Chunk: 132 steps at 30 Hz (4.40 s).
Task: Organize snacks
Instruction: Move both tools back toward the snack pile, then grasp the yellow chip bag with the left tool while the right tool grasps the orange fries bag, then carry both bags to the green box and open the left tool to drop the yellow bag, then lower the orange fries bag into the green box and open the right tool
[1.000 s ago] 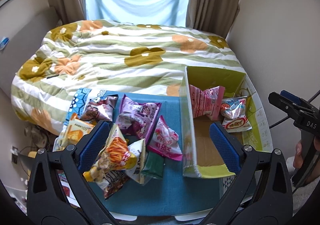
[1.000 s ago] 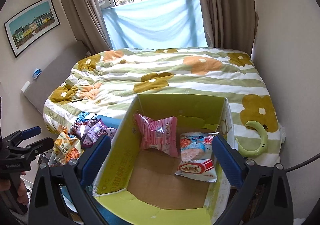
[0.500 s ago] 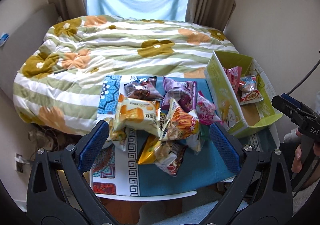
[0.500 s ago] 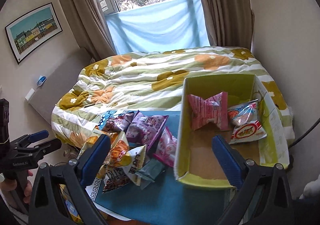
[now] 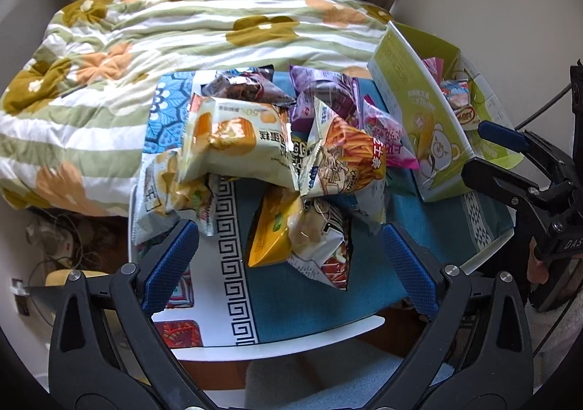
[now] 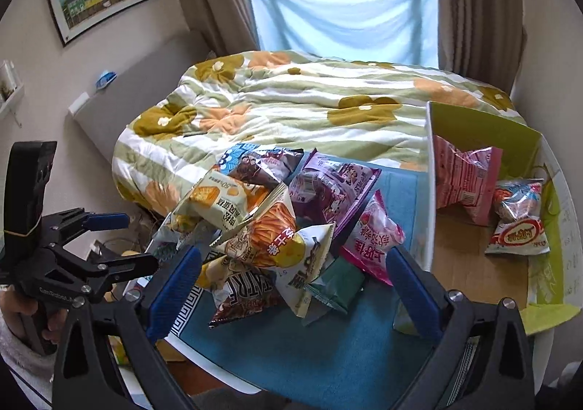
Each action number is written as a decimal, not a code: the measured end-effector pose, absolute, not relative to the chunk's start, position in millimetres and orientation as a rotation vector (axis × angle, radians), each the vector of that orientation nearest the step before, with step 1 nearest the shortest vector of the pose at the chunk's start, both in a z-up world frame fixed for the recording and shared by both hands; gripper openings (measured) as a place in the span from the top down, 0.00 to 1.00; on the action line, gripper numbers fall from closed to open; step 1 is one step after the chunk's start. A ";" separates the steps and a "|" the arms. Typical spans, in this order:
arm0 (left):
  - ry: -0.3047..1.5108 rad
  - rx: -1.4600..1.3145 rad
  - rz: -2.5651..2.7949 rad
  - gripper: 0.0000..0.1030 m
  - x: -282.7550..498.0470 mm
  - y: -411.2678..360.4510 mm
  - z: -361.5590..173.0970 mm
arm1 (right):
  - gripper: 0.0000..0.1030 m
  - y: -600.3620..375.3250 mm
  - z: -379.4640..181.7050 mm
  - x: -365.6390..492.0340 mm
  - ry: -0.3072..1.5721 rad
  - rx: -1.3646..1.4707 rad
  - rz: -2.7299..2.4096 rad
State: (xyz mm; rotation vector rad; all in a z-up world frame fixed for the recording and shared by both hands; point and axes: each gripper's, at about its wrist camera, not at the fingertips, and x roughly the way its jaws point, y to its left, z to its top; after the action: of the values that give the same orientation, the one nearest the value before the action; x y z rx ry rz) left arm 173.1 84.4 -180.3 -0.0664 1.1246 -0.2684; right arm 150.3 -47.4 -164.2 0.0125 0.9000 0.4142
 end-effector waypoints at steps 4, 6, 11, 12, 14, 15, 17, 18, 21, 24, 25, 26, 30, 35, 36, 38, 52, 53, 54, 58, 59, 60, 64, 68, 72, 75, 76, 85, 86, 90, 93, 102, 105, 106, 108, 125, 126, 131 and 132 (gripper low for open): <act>1.170 -0.058 -0.281 0.03 182.2 67.5 -213.8 | 0.02 -39.0 -189.5 168.5 0.957 -0.070 0.476; 1.179 -0.040 -0.284 0.03 184.8 60.9 -226.1 | 0.02 -36.4 -199.9 176.3 0.983 -0.096 0.509; 1.194 0.034 -0.273 0.03 188.7 47.1 -252.5 | 0.02 -25.8 -220.7 191.5 1.031 -0.179 0.565; 1.197 0.044 -0.277 0.03 189.3 44.9 -256.9 | 0.02 -23.6 -224.9 194.1 1.041 -0.195 0.575; 1.202 0.069 -0.276 0.03 190.7 40.6 -264.5 | 0.02 -19.7 -231.4 197.4 1.055 -0.224 0.595; 1.203 0.083 -0.276 0.03 191.6 38.1 -267.8 | 0.02 -17.7 -235.1 199.1 1.062 -0.241 0.603; 1.200 0.114 -0.271 0.03 192.9 34.0 -272.5 | 0.02 -14.5 -241.6 203.1 1.077 -0.269 0.613; 1.201 0.126 -0.272 0.03 193.9 31.8 -275.2 | 0.02 -13.1 -244.3 204.8 1.081 -0.278 0.619; 1.212 0.153 -0.270 0.05 195.6 27.7 -281.5 | 0.02 -9.7 -249.8 209.0 1.089 -0.297 0.630; 1.213 0.147 -0.277 0.09 195.3 27.9 -284.1 | 0.02 -4.0 -254.8 211.8 1.094 -0.327 0.643; 1.211 0.143 -0.277 0.11 194.1 28.8 -284.4 | 0.03 -1.6 -256.4 212.7 1.094 -0.337 0.651; 1.210 0.140 -0.281 0.12 191.5 29.3 -285.5 | 0.03 0.6 -257.9 213.4 1.093 -0.347 0.658; 1.211 0.131 -0.293 0.15 186.6 35.2 -287.3 | 0.03 9.4 -263.4 214.4 1.084 -0.386 0.696; 1.214 0.121 -0.299 0.18 177.5 37.9 -284.9 | 0.10 21.1 -270.5 215.7 1.074 -0.437 0.731; 1.214 0.121 -0.296 0.18 176.6 38.8 -284.5 | 0.10 22.1 -271.1 216.2 1.069 -0.444 0.733; 1.217 0.118 -0.289 0.18 173.5 41.0 -283.0 | 0.11 22.6 -271.7 217.8 1.061 -0.444 0.737; 1.216 0.111 -0.273 0.18 160.4 46.9 -277.4 | 0.34 29.0 -276.8 208.3 0.971 -0.508 0.723; 1.214 0.111 -0.274 0.18 159.4 46.9 -275.6 | 0.40 28.0 -276.8 206.7 0.969 -0.506 0.720; 1.210 0.111 -0.275 0.18 156.9 46.7 -273.6 | 0.41 26.8 -276.0 205.1 0.967 -0.499 0.716; 1.190 0.113 -0.281 0.19 154.4 46.4 -262.8 | 0.48 18.6 -267.4 200.6 0.959 -0.428 0.702; 1.184 0.113 -0.283 0.19 151.4 46.8 -259.2 | 0.48 16.5 -263.6 199.6 0.954 -0.405 0.700; 1.177 0.113 -0.285 0.19 150.1 46.8 -255.3 | 0.49 15.0 -259.5 198.4 0.951 -0.379 0.699; 1.148 0.118 -0.293 0.19 145.9 49.1 -238.7 | 0.51 12.6 -242.5 191.7 0.925 -0.315 0.677; 1.111 0.123 -0.300 0.19 137.6 52.2 -218.6 | 0.51 9.6 -222.3 182.5 0.893 -0.238 0.655; 1.061 0.130 -0.310 0.19 133.5 54.7 -194.4 | 0.51 2.4 -198.4 174.9 0.866 -0.141 0.629; 1.016 0.142 -0.323 0.19 130.8 55.5 -176.2 | 0.51 -6.3 -179.5 168.5 0.842 -0.080 0.598; 1.001 0.148 -0.326 0.19 131.4 54.5 -170.2 | 0.51 -9.7 -173.0 166.3 0.834 -0.064 0.587; 0.885 0.166 -0.404 0.19 146.7 30.2 -119.1 | 0.51 -49.9 -123.3 147.3 0.786 0.034 0.407; 0.876 0.170 -0.410 0.19 150.2 23.6 -114.0 | 0.51 -57.3 -119.5 146.6 0.782 0.042 0.387; 0.839 0.169 -0.446 0.19 163.5 -11.7 -95.6 | 0.51 -94.1 -106.0 141.8 0.766 0.070 0.311; 0.819 0.168 -0.471 0.19 175.5 -44.9 -84.5 | 0.51 -128.0 -98.3 137.4 0.756 0.078 0.259; 0.875 0.148 -0.514 0.18 217.7 -161.6 -97.7 | 0.51 -236.8 -90.2 140.4 0.769 0.108 0.183; 0.919 0.144 -0.500 0.17 232.4 -197.4 -113.3 | 0.51 -267.2 -97.3 144.2 0.789 0.120 0.183; 0.934 0.142 -0.492 0.17 237.7 -206.2 -119.9 | 0.51 -275.4 -101.0 146.2 0.799 0.126 0.186; 0.965 0.143 -0.469 0.16 246.1 -223.3 -132.7 | 0.51 -290.9 -108.7 150.2 0.821 0.139 0.198; 1.057 0.109 -0.298 0.01 232.5 -228.3 -165.8 | 0.51 -331.7 -166.6 193.3 0.960 0.172 0.332; 1.056 0.107 -0.293 0.01 229.1 -225.4 -165.0 | 0.51 -330.3 -167.1 193.6 0.963 0.175 0.335; 1.048 0.110 -0.266 0.01 213.7 -211.9 -161.3 | 0.51 -323.8 -172.1 197.6 0.981 0.222 0.331; 1.047 0.108 -0.262 0.01 211.5 -209.2 -160.9 | 0.51 -320.9 -173.5 198.0 0.983 0.216 0.320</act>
State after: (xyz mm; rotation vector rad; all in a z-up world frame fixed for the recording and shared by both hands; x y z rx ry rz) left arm 211.5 -209.2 -160.9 0.1080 1.0473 -0.2618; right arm 198.0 -320.9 -173.5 0.2164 0.9834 0.3198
